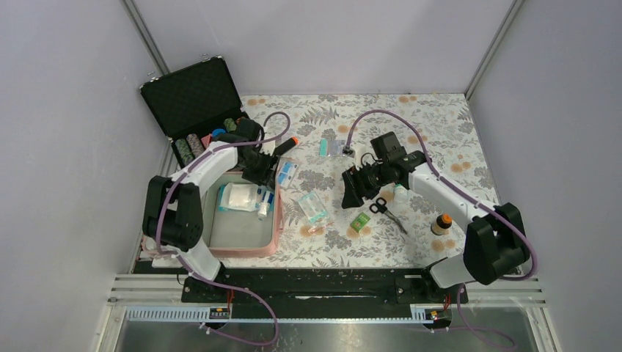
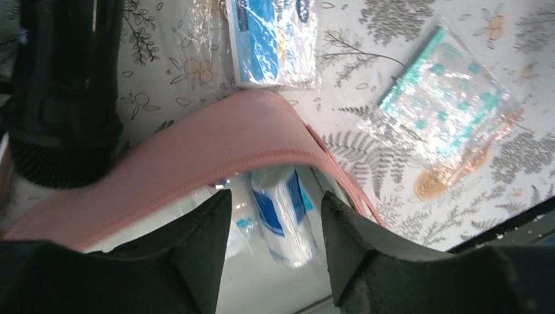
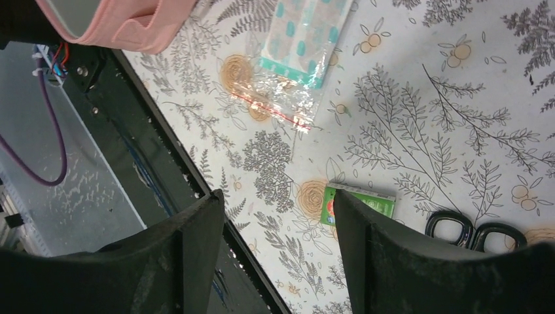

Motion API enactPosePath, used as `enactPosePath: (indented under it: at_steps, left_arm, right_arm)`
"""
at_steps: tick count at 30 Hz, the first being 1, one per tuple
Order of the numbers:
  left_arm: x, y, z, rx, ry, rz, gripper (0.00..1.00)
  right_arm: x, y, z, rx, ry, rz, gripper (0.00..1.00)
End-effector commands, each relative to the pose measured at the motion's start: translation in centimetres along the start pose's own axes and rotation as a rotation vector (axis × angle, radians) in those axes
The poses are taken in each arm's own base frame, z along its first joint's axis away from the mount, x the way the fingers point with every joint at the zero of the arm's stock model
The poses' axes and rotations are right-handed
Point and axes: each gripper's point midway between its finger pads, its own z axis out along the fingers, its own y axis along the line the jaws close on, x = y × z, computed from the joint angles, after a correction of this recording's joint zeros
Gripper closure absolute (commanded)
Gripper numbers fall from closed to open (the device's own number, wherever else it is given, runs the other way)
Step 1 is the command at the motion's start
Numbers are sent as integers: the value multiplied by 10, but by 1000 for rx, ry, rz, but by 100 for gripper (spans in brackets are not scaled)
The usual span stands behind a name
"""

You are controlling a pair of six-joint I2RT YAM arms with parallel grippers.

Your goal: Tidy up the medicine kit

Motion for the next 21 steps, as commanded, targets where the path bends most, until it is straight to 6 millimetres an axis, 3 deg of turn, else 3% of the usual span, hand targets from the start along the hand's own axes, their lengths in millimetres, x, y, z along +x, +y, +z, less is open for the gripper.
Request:
enactPosePath:
  at_steps: [1, 5, 9, 14, 18, 21]
  left_arm:
    - [-29, -24, -62, 45, -195, 136, 45]
    - [-34, -38, -99, 53, -371, 232, 38]
    - [-34, -40, -122, 33, -545, 206, 34]
    - [-33, -22, -139, 10, -591, 38, 32]
    - [-30, -27, -162, 55, -571, 5, 24]
    - [-29, -17, -183, 16, -627, 2, 21]
  right_arm:
    - [3, -18, 14, 58, 30, 80, 32]
    - [4, -25, 38, 92, 113, 135, 33]
    - [-2, -40, 59, 250, 200, 54, 33]
    - [-9, -45, 83, 314, 264, 13, 34]
    - [-6, -44, 102, 341, 301, -2, 35]
    - [-5, -45, 112, 370, 322, -7, 34]
